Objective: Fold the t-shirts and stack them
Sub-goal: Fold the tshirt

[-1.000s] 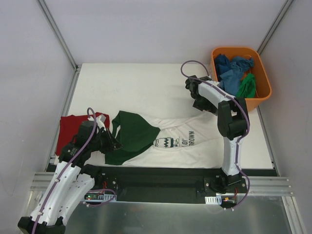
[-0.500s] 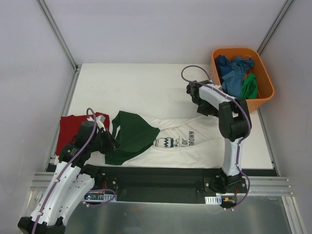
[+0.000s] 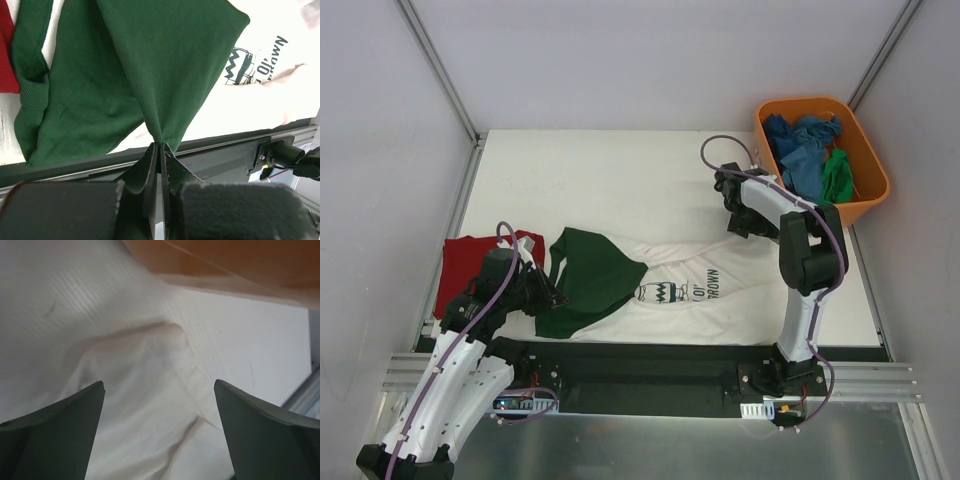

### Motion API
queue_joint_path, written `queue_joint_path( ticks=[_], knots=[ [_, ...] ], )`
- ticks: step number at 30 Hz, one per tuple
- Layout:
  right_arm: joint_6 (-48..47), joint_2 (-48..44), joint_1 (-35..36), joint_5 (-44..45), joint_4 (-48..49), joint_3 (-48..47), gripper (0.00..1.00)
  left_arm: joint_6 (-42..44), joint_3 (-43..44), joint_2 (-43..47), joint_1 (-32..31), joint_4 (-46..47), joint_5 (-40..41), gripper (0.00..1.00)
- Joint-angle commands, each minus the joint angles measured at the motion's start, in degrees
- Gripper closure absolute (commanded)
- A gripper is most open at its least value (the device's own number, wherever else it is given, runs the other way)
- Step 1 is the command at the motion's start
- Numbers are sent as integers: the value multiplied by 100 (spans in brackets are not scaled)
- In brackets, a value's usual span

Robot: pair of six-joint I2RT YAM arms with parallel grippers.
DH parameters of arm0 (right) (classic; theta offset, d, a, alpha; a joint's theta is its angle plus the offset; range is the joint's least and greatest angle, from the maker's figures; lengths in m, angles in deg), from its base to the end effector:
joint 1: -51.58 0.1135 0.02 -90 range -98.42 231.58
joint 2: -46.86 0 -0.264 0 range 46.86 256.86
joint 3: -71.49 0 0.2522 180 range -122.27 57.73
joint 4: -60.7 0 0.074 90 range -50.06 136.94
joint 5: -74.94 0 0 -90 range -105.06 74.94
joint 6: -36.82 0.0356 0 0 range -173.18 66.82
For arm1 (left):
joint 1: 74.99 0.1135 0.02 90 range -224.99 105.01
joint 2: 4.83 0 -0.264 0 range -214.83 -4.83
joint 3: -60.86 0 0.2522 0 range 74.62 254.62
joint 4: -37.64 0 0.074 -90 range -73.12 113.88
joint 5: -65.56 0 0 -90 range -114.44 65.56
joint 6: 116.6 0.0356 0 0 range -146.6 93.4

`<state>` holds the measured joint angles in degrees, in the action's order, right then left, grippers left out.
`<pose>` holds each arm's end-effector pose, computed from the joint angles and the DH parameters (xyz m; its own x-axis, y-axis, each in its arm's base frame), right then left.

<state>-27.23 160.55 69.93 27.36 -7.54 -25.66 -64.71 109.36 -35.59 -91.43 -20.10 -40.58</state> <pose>0.3654 0.0959 0.1836 -0.9261 0.0332 -0.3758 0.2570 0.7846 -0.5642 0.1087 -0.0424 0.2558 -0.7789 -0.3883 -0.4925 -0.0059 0.7898 -0.6134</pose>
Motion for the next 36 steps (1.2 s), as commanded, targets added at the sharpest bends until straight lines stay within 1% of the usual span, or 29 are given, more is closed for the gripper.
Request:
queue_joint_path(
  ticks=[1,3,4,5,8,11,15,20,23,26,28,31,32,34,35,36],
  knots=[
    [-1380,-93,-559,-1293,1552,-19,7,58,147,44,1,-84,102,100],
    [-1575,30,-692,-1594,1826,-176,9,49,164,62,1,-84,146,100],
    [-1794,135,-710,-1918,1835,-290,11,40,165,62,1,-84,155,100],
    [-1848,145,-692,-2025,1818,-483,11,40,165,62,1,-75,190,100],
    [-1823,31,-631,-2246,1906,-529,12,5,147,70,1,-75,208,100],
    [-1656,-84,-526,-2167,1862,-494,12,5,156,35,1,-84,217,100],
    [-1488,13,-324,-1615,1555,-625,12,23,156,-17,1,-84,199,100],
    [-1208,478,-227,-1192,827,-950,15,31,182,0,1,-75,199,100],
    [-1137,558,-226,-1104,711,-924,18,75,243,27,1,-84,261,100],
    [-1049,584,-226,-1095,605,-898,24,180,401,-43,1,-75,410,100],
    [-1057,602,-226,-1095,535,-872,25,216,507,-96,1,-75,462,100],
    [-970,663,-226,-937,334,-889,29,313,612,-149,1,-75,524,100],
    [-926,663,-235,-858,280,-889,33,330,630,-158,1,-84,533,100],
    [-838,646,-262,-691,175,-915,37,348,674,-167,1,-84,533,100],
    [-820,637,-279,-638,157,-941,41,374,674,-167,1,-84,542,100],
    [-820,628,-314,-577,157,-959,43,383,683,-149,1,-84,559,100]
  ],
)
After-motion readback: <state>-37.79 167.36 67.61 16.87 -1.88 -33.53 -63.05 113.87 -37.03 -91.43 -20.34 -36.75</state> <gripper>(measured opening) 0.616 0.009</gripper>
